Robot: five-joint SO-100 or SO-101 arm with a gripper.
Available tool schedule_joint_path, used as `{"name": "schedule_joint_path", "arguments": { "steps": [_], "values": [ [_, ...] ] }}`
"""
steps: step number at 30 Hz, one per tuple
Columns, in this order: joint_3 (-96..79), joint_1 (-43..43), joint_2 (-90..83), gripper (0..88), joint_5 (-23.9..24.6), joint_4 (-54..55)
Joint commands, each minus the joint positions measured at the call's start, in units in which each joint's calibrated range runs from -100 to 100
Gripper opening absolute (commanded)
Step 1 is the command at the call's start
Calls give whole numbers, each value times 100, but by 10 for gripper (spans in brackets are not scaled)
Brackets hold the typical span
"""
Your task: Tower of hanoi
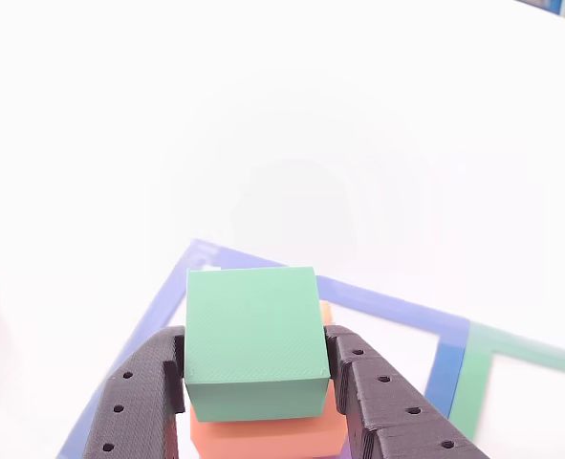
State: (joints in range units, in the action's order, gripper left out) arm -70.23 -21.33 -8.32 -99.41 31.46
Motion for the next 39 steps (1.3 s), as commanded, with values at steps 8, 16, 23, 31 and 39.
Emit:
{"name": "schedule_joint_path", "arguments": {
  "steps": [8,16,23,31,39],
  "values": [
    [242,167,36,182,-59,158],
    [251,205,28,230,-59,174],
    [278,119,-174,250,-59,206],
    [578,-44,-989,238,-59,-434],
    [1514,205,-2596,147,-59,-3745]
  ]
}}
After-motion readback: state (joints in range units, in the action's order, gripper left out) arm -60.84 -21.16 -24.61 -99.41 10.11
